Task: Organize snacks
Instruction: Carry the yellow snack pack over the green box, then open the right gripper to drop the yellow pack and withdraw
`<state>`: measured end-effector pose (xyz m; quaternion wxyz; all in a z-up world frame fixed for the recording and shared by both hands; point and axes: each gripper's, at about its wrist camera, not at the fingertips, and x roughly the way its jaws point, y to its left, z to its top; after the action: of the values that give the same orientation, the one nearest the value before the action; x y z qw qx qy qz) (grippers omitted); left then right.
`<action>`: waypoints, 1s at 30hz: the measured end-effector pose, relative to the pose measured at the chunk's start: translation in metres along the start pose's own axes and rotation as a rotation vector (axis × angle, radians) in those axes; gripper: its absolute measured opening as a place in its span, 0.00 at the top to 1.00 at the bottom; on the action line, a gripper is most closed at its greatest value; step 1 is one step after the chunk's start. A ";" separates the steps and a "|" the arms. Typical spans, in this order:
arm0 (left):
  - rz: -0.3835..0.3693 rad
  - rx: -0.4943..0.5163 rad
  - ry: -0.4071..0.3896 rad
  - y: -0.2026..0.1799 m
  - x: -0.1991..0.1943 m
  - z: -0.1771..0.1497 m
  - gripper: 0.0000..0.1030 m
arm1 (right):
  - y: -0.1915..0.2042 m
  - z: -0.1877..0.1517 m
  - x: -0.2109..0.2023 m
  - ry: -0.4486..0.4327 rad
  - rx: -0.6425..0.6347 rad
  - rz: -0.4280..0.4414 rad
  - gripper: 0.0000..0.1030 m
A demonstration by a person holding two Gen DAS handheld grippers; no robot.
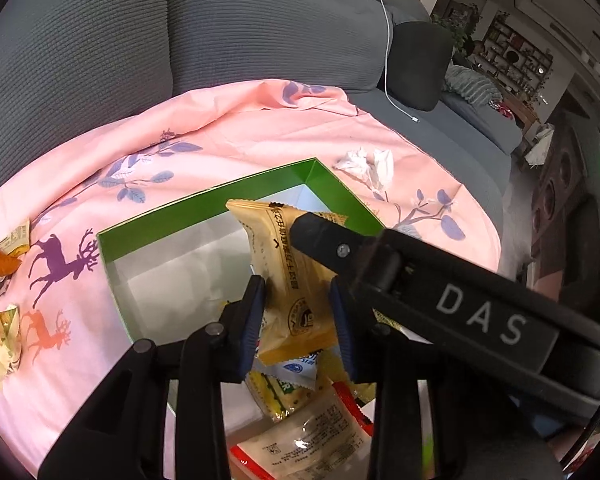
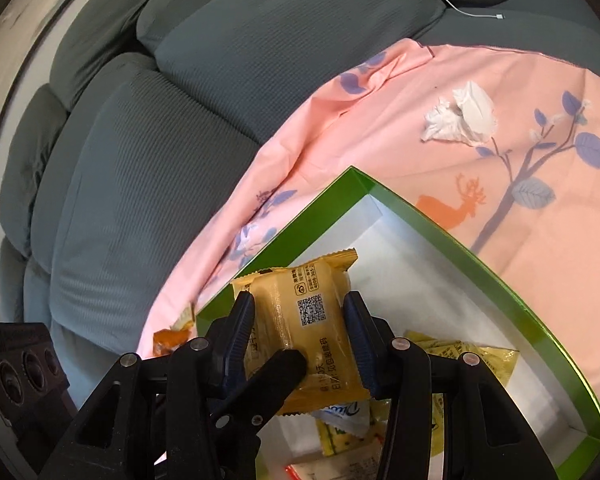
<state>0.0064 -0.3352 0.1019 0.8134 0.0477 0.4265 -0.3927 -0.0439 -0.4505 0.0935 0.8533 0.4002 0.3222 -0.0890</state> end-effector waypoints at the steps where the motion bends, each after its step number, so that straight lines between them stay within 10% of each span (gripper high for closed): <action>1: -0.004 -0.003 0.002 0.000 0.001 0.000 0.67 | -0.001 0.000 0.000 -0.003 0.004 -0.003 0.52; 14: -0.033 -0.085 0.000 0.012 -0.010 0.002 0.66 | -0.021 0.002 -0.003 -0.029 0.043 -0.135 0.52; 30: 0.127 -0.195 -0.087 0.075 -0.090 -0.046 0.50 | 0.013 -0.008 -0.008 -0.071 -0.063 -0.136 0.52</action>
<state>-0.0022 -0.2107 0.1188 0.8552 -0.0219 0.4230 -0.2987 -0.0483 -0.4367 0.1032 0.8683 0.3468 0.3209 -0.1509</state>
